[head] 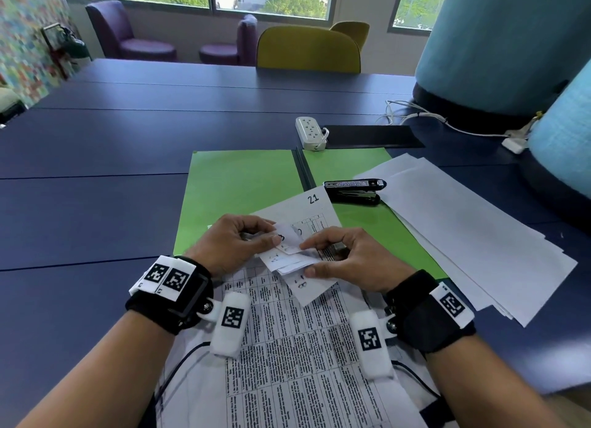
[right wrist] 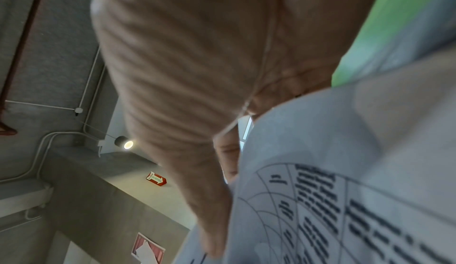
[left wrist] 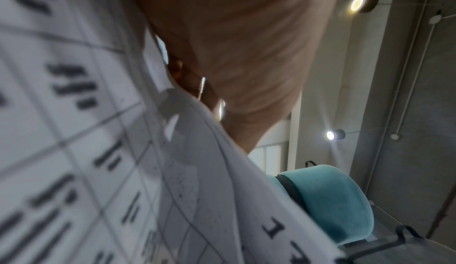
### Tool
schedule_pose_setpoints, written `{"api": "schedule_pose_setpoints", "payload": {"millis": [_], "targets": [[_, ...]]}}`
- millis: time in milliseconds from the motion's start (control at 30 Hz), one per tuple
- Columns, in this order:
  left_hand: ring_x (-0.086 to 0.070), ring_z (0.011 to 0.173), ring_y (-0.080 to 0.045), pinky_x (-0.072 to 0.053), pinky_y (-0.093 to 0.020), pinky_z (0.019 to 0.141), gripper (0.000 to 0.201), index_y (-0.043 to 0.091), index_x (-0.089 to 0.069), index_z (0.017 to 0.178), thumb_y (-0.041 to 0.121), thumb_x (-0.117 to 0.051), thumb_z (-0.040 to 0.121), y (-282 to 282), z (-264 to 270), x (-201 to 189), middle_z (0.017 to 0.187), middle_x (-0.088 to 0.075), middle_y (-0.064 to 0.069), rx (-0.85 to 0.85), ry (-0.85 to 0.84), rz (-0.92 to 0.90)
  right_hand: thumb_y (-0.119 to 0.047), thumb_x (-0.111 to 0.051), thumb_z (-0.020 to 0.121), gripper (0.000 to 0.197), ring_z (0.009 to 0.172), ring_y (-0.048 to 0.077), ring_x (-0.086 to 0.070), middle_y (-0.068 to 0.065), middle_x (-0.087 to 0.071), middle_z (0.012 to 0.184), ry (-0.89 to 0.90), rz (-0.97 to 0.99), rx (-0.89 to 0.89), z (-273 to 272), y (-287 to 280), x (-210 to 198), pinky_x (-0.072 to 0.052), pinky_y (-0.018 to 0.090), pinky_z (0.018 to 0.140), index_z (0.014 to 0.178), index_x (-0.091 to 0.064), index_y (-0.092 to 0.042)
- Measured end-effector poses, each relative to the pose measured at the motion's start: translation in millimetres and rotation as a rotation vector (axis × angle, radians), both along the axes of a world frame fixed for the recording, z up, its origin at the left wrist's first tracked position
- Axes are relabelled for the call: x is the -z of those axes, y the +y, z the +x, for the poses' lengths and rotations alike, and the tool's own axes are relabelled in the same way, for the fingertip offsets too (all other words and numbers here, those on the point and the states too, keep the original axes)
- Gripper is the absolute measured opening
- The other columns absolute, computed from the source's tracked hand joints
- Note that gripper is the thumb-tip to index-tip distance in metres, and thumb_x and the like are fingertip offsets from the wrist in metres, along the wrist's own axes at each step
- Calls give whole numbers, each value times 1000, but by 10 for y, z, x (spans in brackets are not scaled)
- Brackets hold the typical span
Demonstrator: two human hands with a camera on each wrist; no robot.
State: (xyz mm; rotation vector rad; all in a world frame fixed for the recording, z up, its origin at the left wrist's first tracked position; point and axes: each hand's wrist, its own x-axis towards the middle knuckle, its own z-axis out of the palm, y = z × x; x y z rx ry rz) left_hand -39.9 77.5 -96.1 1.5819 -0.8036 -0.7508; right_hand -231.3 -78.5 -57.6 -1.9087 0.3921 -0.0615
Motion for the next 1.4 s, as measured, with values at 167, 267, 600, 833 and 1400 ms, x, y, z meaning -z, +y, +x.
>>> {"api": "schedule_pose_setpoints", "payload": {"millis": [167,267,600,833,1400], "targets": [[-72,91,-12,-58,-26,83,15,37,-79,87,26,-85,78,26,42,12,102,-77,12,-4,-89,74,-20,-86,74,30,106,20,-63,-7,-64,117,-5,-60,11,24,0,22,-56,34,93,101,-77,-29],[-72,96,-13,-58,-24,83,20,35,-78,87,22,-87,75,34,43,0,107,-76,15,1,-77,83,-15,-87,71,40,98,11,-65,-9,-65,112,16,-52,23,13,6,27,-56,21,79,107,-75,-29],[-69,99,1,-51,-9,77,12,8,-81,82,1,-84,74,41,31,-66,110,-71,18,65,-95,58,-20,-88,70,49,115,11,-60,-13,-59,125,42,-40,-29,20,4,46,-56,35,93,113,-72,-36],[-68,95,6,-50,-6,72,14,8,-81,84,-3,-82,74,52,30,-70,111,-69,17,73,-117,64,-23,-85,73,32,121,14,-55,-18,-53,129,39,-78,-53,31,3,74,-54,46,97,98,-76,-41],[-69,100,-2,-54,-20,85,17,19,-83,79,3,-84,74,57,11,-76,113,-71,14,59,-119,53,-26,-85,74,32,118,7,-55,-18,-54,127,35,-143,-47,36,28,42,-52,43,99,100,-75,-42]]}}
